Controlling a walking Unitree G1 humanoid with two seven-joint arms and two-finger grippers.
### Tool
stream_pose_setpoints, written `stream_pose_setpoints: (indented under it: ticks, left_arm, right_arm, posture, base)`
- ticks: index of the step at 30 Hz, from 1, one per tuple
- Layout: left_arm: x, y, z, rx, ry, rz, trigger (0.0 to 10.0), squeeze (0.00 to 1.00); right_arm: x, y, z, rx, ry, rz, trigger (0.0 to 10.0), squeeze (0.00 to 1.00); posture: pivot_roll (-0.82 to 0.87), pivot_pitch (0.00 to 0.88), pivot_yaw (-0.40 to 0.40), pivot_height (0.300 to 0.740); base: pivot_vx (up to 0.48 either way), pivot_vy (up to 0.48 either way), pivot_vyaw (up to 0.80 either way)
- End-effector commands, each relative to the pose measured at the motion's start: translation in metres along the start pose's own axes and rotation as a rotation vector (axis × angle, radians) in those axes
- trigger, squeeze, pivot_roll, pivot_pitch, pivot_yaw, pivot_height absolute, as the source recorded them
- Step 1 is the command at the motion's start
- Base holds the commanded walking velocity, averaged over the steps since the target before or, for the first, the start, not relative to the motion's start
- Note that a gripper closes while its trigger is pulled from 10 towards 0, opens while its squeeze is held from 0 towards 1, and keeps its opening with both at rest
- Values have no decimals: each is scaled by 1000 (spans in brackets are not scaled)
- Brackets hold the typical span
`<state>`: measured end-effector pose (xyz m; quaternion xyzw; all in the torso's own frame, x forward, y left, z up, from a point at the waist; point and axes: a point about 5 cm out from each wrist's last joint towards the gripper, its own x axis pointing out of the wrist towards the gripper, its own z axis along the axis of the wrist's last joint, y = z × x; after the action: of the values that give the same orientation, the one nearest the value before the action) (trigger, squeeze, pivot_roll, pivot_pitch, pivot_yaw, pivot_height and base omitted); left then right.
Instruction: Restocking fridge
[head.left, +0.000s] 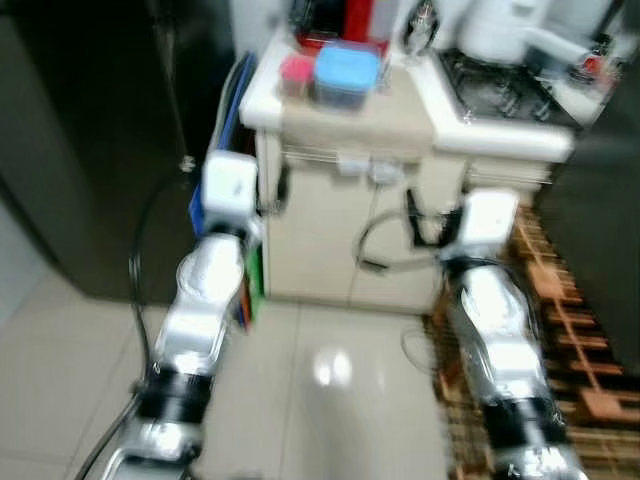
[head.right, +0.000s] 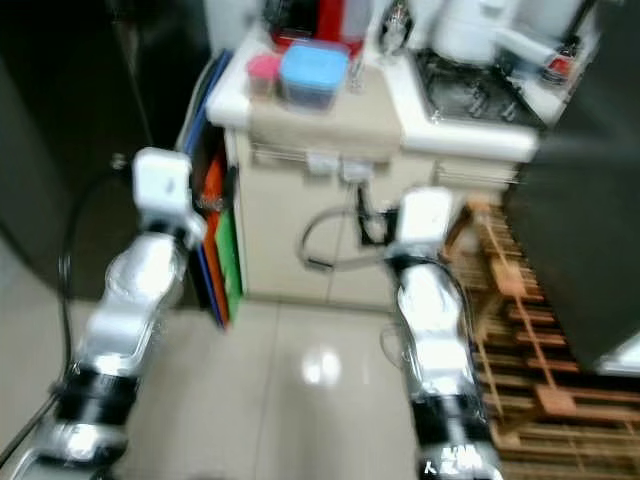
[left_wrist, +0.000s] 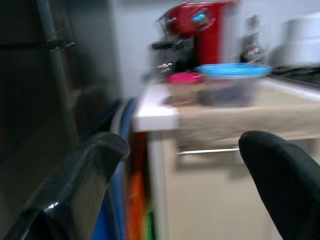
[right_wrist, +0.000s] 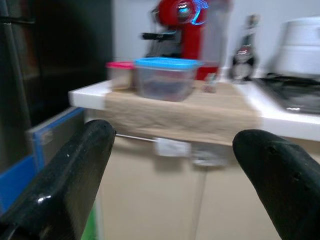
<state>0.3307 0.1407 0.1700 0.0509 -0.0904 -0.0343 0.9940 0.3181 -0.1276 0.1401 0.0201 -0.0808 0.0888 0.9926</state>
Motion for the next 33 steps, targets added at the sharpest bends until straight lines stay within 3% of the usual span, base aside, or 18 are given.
stream_pose_setpoints:
  ticks: [1,22,23,25,26,33]
  left_arm:
    - [3,-13,6,-8,-18,-42,10000,0]
    - [4,-15,5,-74,-12,-95,10000,0]
    - [3,-12,7,-85,-26,-90,10000,831]
    - [3,-10,8,-92,-36,-86,10000,831]
    - [3,-9,8,-87,-34,-89,10000,1000]
    - [2,-8,6,-78,-13,-88,10000,1000]
  right_arm:
    - [-1,-16,3,-8,-4,-43,10000,0]
    - [-3,-13,3,-5,-8,-32,10000,0]
    - [-4,-13,3,-8,-8,-35,10000,0]
    - [-4,-14,3,-12,-9,-39,10000,0]
    - [-5,-15,3,-16,-10,-45,10000,0]
    - [-6,-14,4,-23,-12,-49,10000,0]
  posture:
    - [-46,0,-23,740]
    - [-52,0,-14,740]
    - [-54,0,-14,740]
    - [-54,0,-14,740]
    - [-52,0,-14,740]
    - [-50,0,-14,740]
  base:
    - [480,0,0]
    - [480,0,0]
    - [480,0,0]
    - [480,0,0]
    - [469,0,0]
    - [67,0,0]
